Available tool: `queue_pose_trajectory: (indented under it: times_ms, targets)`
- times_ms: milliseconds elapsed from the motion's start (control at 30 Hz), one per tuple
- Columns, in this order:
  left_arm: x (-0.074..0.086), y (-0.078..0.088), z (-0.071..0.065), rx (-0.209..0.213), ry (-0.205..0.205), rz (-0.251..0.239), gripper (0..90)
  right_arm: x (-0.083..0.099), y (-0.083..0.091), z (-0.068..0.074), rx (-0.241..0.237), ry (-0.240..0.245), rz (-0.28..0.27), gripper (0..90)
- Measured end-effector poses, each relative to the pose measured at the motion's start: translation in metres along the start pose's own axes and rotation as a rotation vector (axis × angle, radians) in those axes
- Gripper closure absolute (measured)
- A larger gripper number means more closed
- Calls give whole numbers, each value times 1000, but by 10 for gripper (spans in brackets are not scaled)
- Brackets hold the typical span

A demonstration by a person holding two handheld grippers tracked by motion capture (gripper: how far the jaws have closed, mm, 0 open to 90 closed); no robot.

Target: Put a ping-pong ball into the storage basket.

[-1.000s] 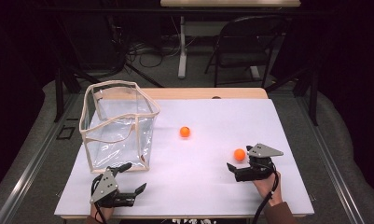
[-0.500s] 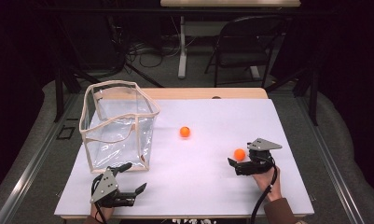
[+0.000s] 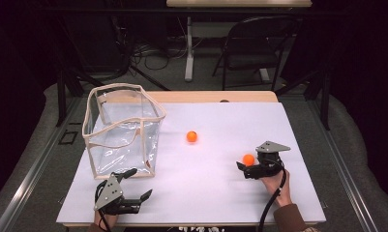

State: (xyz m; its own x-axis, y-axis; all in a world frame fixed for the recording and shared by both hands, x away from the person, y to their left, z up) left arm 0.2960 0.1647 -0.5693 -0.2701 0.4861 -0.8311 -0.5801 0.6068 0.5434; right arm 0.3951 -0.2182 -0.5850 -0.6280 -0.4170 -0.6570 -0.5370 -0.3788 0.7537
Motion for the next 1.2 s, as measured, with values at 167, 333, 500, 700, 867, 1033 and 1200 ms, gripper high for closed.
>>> queue_pose_trajectory:
  times_ms: [167,333,500,700,867,1033,1200]
  targets:
    - [0,0,0,3,-1,3,159,2,-3,-2,-7,-16,12,0]
    - [0,0,0,4,-1,2,159,4,-7,-3,-9,-26,23,0]
    - [0,0,0,0,1,1,159,8,-12,-5,6,-45,54,87]
    - [0,0,0,1,-1,2,159,10,-13,-7,23,-63,70,226]
    - [0,1,1,-6,-2,-1,159,13,-16,-9,62,-59,105,326]
    - [0,0,0,1,-4,3,159,17,-18,-8,72,-49,129,412]
    - [0,0,0,2,0,2,159,16,-17,-8,80,-47,129,500]
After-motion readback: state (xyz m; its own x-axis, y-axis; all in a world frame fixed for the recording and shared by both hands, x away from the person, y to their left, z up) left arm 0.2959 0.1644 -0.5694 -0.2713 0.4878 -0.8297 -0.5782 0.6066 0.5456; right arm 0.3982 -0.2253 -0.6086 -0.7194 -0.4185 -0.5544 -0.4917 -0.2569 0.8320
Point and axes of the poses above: each handheld gripper's, and its own axes: y roughly backward along the jaws, x roughly out of its underside, z roughly to its left, the point moved 8 cm from there along -y, roughly forward along the jaws, and after that the axes turned 14 degrees about z, right-handed, at the moved point
